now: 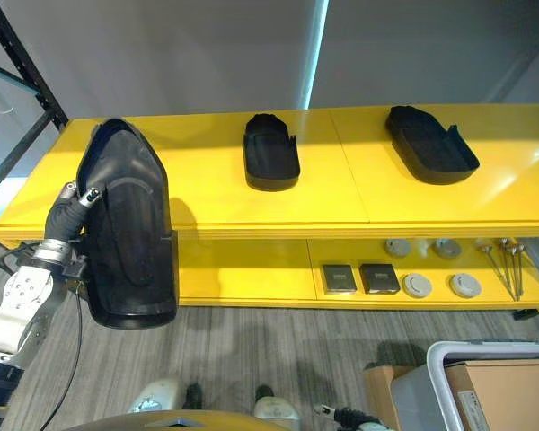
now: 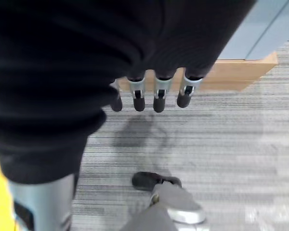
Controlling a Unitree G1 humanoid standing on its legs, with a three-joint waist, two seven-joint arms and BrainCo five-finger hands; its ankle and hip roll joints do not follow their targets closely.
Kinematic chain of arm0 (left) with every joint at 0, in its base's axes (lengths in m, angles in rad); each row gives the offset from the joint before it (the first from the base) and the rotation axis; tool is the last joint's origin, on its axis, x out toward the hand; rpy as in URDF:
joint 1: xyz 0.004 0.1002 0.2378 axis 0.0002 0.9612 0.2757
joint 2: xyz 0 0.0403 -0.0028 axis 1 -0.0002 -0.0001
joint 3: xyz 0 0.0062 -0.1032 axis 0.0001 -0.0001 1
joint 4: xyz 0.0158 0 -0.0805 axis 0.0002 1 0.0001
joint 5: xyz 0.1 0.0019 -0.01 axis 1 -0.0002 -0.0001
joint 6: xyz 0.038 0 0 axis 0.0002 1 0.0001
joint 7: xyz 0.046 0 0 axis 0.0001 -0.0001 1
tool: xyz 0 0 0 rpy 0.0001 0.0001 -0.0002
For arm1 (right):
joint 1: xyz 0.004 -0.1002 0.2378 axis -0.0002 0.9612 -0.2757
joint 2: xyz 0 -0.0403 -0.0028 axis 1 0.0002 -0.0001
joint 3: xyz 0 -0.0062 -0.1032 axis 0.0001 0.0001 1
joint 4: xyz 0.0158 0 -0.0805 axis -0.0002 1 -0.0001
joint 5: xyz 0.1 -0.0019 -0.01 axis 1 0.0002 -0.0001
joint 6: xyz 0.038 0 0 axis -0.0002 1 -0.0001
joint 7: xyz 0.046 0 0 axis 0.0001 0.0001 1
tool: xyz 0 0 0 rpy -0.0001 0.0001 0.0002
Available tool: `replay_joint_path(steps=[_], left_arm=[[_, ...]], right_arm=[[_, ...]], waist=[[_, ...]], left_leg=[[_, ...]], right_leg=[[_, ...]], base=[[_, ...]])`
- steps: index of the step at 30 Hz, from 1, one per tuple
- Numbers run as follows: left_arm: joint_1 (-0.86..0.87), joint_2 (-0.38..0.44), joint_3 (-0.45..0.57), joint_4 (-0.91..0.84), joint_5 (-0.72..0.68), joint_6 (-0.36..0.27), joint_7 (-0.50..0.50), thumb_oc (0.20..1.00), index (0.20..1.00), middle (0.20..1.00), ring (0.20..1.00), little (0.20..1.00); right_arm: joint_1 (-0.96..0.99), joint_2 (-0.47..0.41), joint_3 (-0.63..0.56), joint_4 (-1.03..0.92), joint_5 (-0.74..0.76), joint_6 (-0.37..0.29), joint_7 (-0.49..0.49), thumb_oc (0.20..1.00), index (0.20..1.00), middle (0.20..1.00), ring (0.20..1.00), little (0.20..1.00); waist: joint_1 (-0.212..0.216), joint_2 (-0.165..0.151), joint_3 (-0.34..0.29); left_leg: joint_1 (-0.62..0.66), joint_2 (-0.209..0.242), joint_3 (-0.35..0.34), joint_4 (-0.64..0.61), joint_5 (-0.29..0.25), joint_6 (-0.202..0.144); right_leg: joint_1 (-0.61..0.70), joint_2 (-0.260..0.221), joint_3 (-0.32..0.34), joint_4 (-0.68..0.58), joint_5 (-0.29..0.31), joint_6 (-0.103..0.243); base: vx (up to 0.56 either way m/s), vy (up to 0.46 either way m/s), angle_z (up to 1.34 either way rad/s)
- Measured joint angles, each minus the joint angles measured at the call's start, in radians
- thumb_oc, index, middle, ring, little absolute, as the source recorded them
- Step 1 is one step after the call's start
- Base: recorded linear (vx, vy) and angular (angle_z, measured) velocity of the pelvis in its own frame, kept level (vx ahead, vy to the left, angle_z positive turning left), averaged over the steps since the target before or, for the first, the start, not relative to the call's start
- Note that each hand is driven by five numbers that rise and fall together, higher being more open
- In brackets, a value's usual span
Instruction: Move parts from the plastic box to the shelf.
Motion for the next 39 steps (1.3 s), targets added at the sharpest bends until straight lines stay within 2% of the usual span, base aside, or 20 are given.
replay_joint_path(steps=[2,3,5,7,8,9,11,13,15,16,17,19,21,22,25,26,27,30,35,39], left_arm=[[-0.013,0.000,0.000,0.038,0.018,0.011,0.016,0.200,0.200,0.200,0.200,0.200],[-0.021,0.000,0.001,0.059,0.018,0.020,0.017,0.200,0.200,0.200,0.200,0.200],[-0.012,0.001,0.006,0.101,0.021,0.050,0.014,0.200,0.200,0.200,0.200,0.200],[-0.008,0.001,0.017,0.146,0.038,0.063,0.014,0.200,0.200,0.200,0.200,0.200],[-0.009,0.002,0.019,0.160,0.039,0.066,0.014,0.200,0.200,0.200,0.200,0.200],[-0.012,0.004,0.033,0.163,0.042,0.070,0.015,0.200,0.200,0.200,0.200,0.200],[-0.030,0.040,0.041,0.161,0.049,0.082,0.016,0.200,0.200,0.200,0.200,0.200],[-0.040,0.091,0.057,0.162,0.058,0.103,0.016,0.200,0.200,0.200,0.200,0.200],[-0.056,0.116,0.066,0.162,0.058,0.114,0.018,0.200,0.200,0.200,0.200,0.200],[-0.064,0.134,0.072,0.161,0.059,0.119,0.028,0.200,0.200,0.200,0.200,0.200],[-0.066,0.153,0.089,0.162,0.059,0.120,0.036,0.200,0.200,0.200,0.200,0.200],[-0.071,0.169,0.117,0.166,0.057,0.121,0.036,0.200,0.200,0.200,0.200,0.200],[-0.082,0.181,0.151,0.166,0.052,0.125,0.022,0.200,0.200,0.200,0.200,0.200],[-0.095,0.190,0.162,0.171,0.034,0.127,0.011,0.200,0.200,0.200,0.200,0.200],[-0.130,0.211,0.162,0.175,-0.057,0.142,-0.018,0.200,0.200,0.200,0.200,0.200],[-0.138,0.222,0.162,0.183,-0.091,0.155,-0.029,0.200,0.200,0.200,0.200,0.200],[-0.168,0.228,0.159,0.233,-0.160,0.192,-0.051,0.200,0.200,0.200,0.200,0.200],[-0.256,0.226,0.154,0.382,-0.245,0.245,-0.077,0.200,0.200,0.200,0.200,0.200],[-0.397,0.227,0.109,0.568,-0.320,0.292,-0.147,0.200,0.200,0.200,0.200,0.200],[-0.504,0.266,0.047,0.707,-0.359,0.330,-0.226,0.200,0.200,0.200,0.200,0.200]], right_arm=[[-0.021,-0.011,-0.007,0.002,0.001,0.015,0.000,1.000,1.000,1.000,1.000,1.000],[-0.023,-0.016,-0.009,0.002,0.001,0.023,0.002,1.000,1.000,1.000,1.000,1.000],[-0.010,-0.042,-0.015,0.003,0.000,0.030,0.017,1.000,1.000,1.000,1.000,1.000],[0.008,-0.061,-0.020,0.000,0.000,0.039,0.016,1.000,1.000,1.000,1.000,1.000],[0.025,-0.072,-0.019,0.001,0.001,0.045,0.013,1.000,1.000,1.000,1.000,1.000],[0.035,-0.066,-0.014,0.001,0.002,0.049,0.011,1.000,1.000,1.000,1.000,1.000],[0.066,-0.024,-0.009,-0.001,0.009,0.061,0.013,1.000,1.000,1.000,1.000,1.000],[0.087,0.033,-0.004,-0.002,0.004,0.074,0.013,1.000,1.000,1.000,1.000,1.000],[0.098,0.072,0.010,-0.010,-0.011,0.071,0.010,1.000,1.000,1.000,1.000,1.000],[0.112,0.074,0.003,-0.006,-0.013,0.074,0.015,1.000,1.000,1.000,1.000,1.000],[0.117,0.078,0.013,-0.015,-0.013,0.080,0.018,1.000,1.000,1.000,1.000,1.000],[0.124,0.079,0.015,-0.037,-0.030,0.079,0.019,1.000,1.000,1.000,1.000,1.000],[0.128,0.076,0.032,-0.037,-0.053,0.078,0.027,1.000,1.000,1.000,1.000,1.000],[0.121,0.081,0.065,-0.037,-0.079,0.080,0.039,1.000,1.000,1.000,1.000,1.000],[0.147,0.085,0.089,-0.026,-0.085,0.079,0.057,1.000,1.000,1.000,1.000,1.000],[0.146,0.071,0.089,-0.026,-0.076,0.080,0.055,1.000,1.000,1.000,1.000,1.000],[0.111,0.016,0.062,-0.030,-0.066,0.082,0.057,1.000,1.000,1.000,1.000,1.000],[0.027,-0.061,0.054,-0.039,-0.067,0.079,0.057,1.000,1.000,1.000,1.000,1.000],[-0.025,-0.090,0.082,-0.043,-0.045,0.081,0.064,1.000,1.000,1.000,1.000,1.000],[-0.027,-0.087,0.089,-0.045,-0.043,0.088,0.083,1.000,1.000,1.000,1.000,1.000]], waist=[[0.000,0.003,0.000],[0.001,0.006,0.002],[0.024,0.031,0.016],[0.017,0.060,0.016],[0.009,0.089,0.005],[0.008,0.090,0.010],[-0.005,0.041,0.024],[-0.002,0.011,0.025],[0.003,0.010,0.032],[-0.006,0.016,0.036],[-0.012,0.011,0.036],[-0.026,0.000,0.035],[-0.051,0.009,0.043],[-0.063,0.011,0.045],[-0.060,0.000,0.038],[-0.057,0.013,0.043],[-0.051,0.051,0.043],[-0.068,0.086,0.046],[-0.100,0.095,0.076],[-0.123,0.100,0.139]], left_leg=[[0.046,0.018,-0.036,-0.242,0.033,-0.038],[0.052,0.026,-0.056,-0.309,0.046,-0.046],[0.071,0.059,-0.054,-0.338,0.065,-0.036],[0.108,0.056,-0.045,-0.332,0.065,-0.017],[0.124,0.055,-0.031,-0.335,0.074,-0.017],[0.133,0.036,-0.023,-0.340,0.122,-0.018],[0.140,-0.026,-0.018,-0.340,0.103,0.013],[0.143,-0.054,0.000,-0.334,0.096,0.045],[0.152,-0.058,0.009,-0.334,0.093,0.066],[0.166,-0.057,0.027,-0.334,0.078,0.082],[0.173,-0.061,0.030,-0.335,0.064,0.080],[0.172,-0.069,0.026,-0.340,0.053,0.075],[0.150,-0.078,-0.004,-0.340,0.043,0.083],[0.136,-0.077,-0.020,-0.340,0.043,0.078],[0.144,-0.081,-0.030,-0.340,0.043,0.066],[0.141,-0.077,-0.031,-0.339,0.041,0.060],[0.129,-0.063,-0.026,-0.340,0.038,0.051],[0.109,-0.046,-0.022,-0.339,0.046,0.033],[0.098,-0.029,-0.015,-0.334,0.044,0.025],[0.093,-0.035,0.003,-0.334,0.044,0.020]], right_leg=[[-0.003,0.001,0.044,-0.008,0.006,0.007],[-0.002,0.003,0.059,-0.014,0.013,0.004],[0.013,0.004,0.100,-0.021,0.015,0.017],[0.037,-0.002,0.104,-0.013,0.001,0.046],[0.038,0.000,0.103,-0.002,-0.014,0.069],[0.034,-0.018,0.108,0.027,-0.027,0.092],[0.025,-0.079,0.094,0.062,-0.034,0.119],[-0.007,-0.112,0.061,0.126,-0.027,0.133],[-0.061,-0.133,0.033,0.240,-0.026,0.143],[-0.121,-0.142,0.008,0.314,-0.061,0.148],[-0.153,-0.136,-0.005,0.309,-0.064,0.152],[-0.185,-0.092,0.030,0.210,-0.057,0.153],[-0.247,-0.034,0.117,0.153,-0.005,0.111],[-0.252,-0.011,0.161,0.115,0.001,0.119],[-0.250,-0.009,0.133,0.107,0.056,0.085],[-0.250,-0.006,0.126,0.094,0.085,0.077],[-0.241,0.010,0.130,0.038,0.130,0.067],[-0.223,0.029,0.130,-0.045,0.194,0.056],[-0.237,0.048,0.131,-0.044,0.195,0.045],[-0.248,0.043,0.143,-0.045,0.193,0.050]], base=[[0.20,0.192,-0.11],[0.21,0.330,-0.31],[0.21,0.394,-0.52],[0.11,0.280,-0.31],[0.09,0.201,-0.19],[0.10,0.219,-0.11],[0.07,0.160,-0.03],[0.08,0.114,-0.16],[0.11,0.061,-0.17],[0.15,-0.002,-0.19],[0.12,-0.013,-0.17],[0.18,-0.085,0.06],[0.18,-0.119,0.41],[0.09,-0.059,0.68],[0.06,-0.012,0.47],[0.02,0.042,0.09],[0.00,0.047,-0.10],[-0.04,0.023,-0.19],[-0.04,0.022,-0.07],[-0.02,0.042,-0.07]])
